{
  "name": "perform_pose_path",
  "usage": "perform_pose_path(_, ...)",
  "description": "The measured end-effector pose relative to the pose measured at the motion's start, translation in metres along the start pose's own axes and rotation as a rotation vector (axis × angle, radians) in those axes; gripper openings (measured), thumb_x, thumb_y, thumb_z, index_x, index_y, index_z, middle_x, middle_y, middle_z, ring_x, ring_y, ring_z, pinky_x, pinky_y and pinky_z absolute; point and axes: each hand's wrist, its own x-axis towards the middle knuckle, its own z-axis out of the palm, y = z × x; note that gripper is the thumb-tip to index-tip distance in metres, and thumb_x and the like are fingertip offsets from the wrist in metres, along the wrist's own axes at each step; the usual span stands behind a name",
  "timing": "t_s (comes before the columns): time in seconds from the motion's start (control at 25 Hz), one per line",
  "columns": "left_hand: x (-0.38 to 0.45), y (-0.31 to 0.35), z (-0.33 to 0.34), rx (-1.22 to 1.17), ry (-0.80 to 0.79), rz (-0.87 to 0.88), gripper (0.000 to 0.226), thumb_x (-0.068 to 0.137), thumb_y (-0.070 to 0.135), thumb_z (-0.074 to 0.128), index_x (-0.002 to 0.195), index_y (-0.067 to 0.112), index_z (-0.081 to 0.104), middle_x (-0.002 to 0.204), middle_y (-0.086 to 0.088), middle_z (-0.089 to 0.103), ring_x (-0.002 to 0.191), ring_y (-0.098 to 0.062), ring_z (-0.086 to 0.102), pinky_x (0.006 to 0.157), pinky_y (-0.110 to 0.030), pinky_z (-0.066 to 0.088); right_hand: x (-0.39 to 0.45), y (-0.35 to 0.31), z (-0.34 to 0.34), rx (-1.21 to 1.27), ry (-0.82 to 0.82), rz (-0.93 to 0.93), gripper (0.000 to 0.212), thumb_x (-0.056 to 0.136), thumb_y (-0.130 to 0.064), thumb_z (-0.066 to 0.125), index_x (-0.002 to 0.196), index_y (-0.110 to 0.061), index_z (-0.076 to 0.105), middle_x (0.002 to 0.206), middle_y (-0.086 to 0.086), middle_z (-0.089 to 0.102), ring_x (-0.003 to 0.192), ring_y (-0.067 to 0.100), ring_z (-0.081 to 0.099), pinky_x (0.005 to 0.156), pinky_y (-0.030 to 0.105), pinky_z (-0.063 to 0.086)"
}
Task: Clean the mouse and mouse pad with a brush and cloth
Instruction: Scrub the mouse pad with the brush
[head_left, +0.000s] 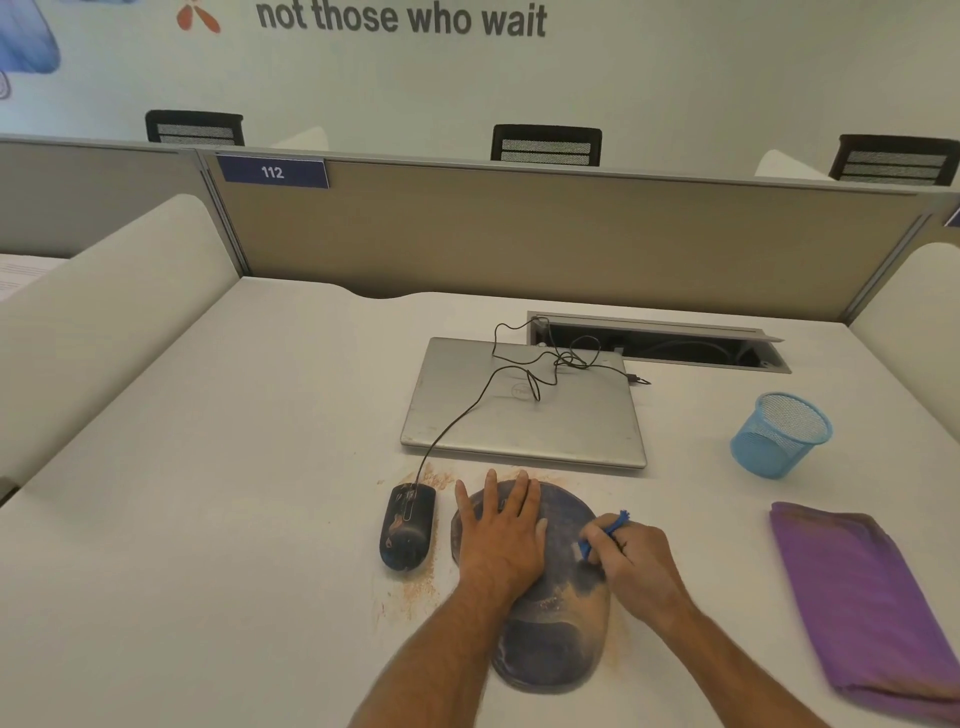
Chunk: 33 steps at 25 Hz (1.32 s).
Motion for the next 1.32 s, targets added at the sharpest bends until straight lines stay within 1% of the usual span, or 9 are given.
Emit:
perform_pose_path(0.2,0.001,0.0,0.001,0.004,-0.008,-0.003,0.061,0.106,0.052,0.008,0.16,0.028,-0.003,0.168,0.005,-0.008,0.152,-0.033,-0.019,0.097,-0.063,-0.039,0.0,0.0,-0.001,-0.073,-0.113,-0.009,0.041,0.09,-0.012,0.058,0.049,-0.016,0.058,0.055,0.007,0.061,0.052,0.015,0.056,0.057,0.044,0.049)
perform_pose_path(0.36,0.0,0.0,-0.001,0.007,-0.017,-0.006,0.06,0.106,0.051,0.007,0.16,0.028,-0.004,0.168,0.005,-0.008,0.151,-0.033,-0.019,0.096,-0.063,-0.04,0.0,-0.003,0.002,-0.043,-0.038,0.03,0.041,0.092,-0.02,0.06,0.052,-0.019,0.064,0.054,-0.001,0.064,0.055,0.009,0.061,0.052,0.021,0.047)
perform_pose_path(0.48,0.0,0.002,-0.002,0.011,-0.022,-0.009,0.06,0.106,0.051,0.008,0.16,0.028,-0.003,0.168,0.005,-0.008,0.152,-0.033,-0.019,0.096,-0.063,-0.04,-0.005,-0.003,0.005,-0.048,-0.162,-0.002,0.042,0.092,-0.018,0.058,0.051,-0.017,0.062,0.055,0.003,0.062,0.053,0.011,0.058,0.055,0.029,0.049)
perform_pose_path(0.6,0.0,0.001,-0.004,-0.004,-0.026,-0.01,0.06,0.106,0.05,0.008,0.16,0.028,-0.004,0.168,0.005,-0.008,0.151,-0.033,-0.02,0.098,-0.064,-0.037,-0.007,-0.003,0.005,-0.028,-0.162,-0.049,0.037,0.093,-0.02,0.057,0.057,-0.013,0.064,0.063,0.009,0.066,0.06,0.021,0.062,0.06,0.039,0.05)
perform_pose_path(0.76,-0.001,0.001,-0.006,-0.015,-0.027,-0.012,0.06,0.106,0.05,0.009,0.16,0.028,-0.004,0.168,0.006,-0.007,0.152,-0.033,-0.018,0.104,-0.066,-0.031,-0.008,-0.004,0.004,-0.067,-0.244,-0.061,0.04,0.093,-0.022,0.058,0.053,-0.025,0.058,0.055,-0.007,0.058,0.053,0.008,0.053,0.053,0.024,0.042)
perform_pose_path(0.88,-0.002,0.001,-0.007,-0.017,-0.029,-0.01,0.06,0.107,0.05,0.01,0.16,0.028,-0.003,0.169,0.005,-0.008,0.152,-0.033,-0.018,0.105,-0.066,-0.029,-0.007,-0.002,0.002,-0.047,-0.182,-0.062,0.038,0.094,-0.025,0.058,0.057,-0.024,0.062,0.058,-0.001,0.06,0.053,0.006,0.053,0.053,0.022,0.042)
perform_pose_path(1.04,-0.002,0.001,-0.006,-0.02,-0.022,-0.009,0.06,0.107,0.05,0.009,0.16,0.028,-0.004,0.169,0.006,-0.008,0.152,-0.033,-0.018,0.104,-0.066,-0.031,-0.008,-0.005,0.002,-0.067,-0.252,-0.088,0.04,0.093,-0.024,0.059,0.053,-0.033,0.06,0.052,-0.014,0.055,0.05,0.003,0.049,0.049,0.016,0.039)
perform_pose_path(1.16,-0.002,0.001,-0.006,-0.014,-0.023,-0.008,0.06,0.107,0.05,0.009,0.16,0.028,-0.003,0.169,0.005,-0.008,0.152,-0.033,-0.018,0.104,-0.066,-0.03,-0.008,-0.004,0.003,-0.078,-0.207,-0.109,0.036,0.093,-0.025,0.059,0.058,-0.025,0.062,0.055,-0.008,0.058,0.053,0.006,0.054,0.051,0.018,0.042)
perform_pose_path(1.32,-0.002,0.001,-0.006,-0.016,-0.018,-0.007,0.06,0.106,0.051,0.009,0.16,0.028,-0.004,0.168,0.006,-0.008,0.152,-0.033,-0.019,0.099,-0.063,-0.037,-0.011,-0.008,0.005,-0.106,-0.289,-0.11,0.039,0.092,-0.025,0.059,0.054,-0.032,0.058,0.053,-0.012,0.055,0.051,0.003,0.05,0.051,0.018,0.041)
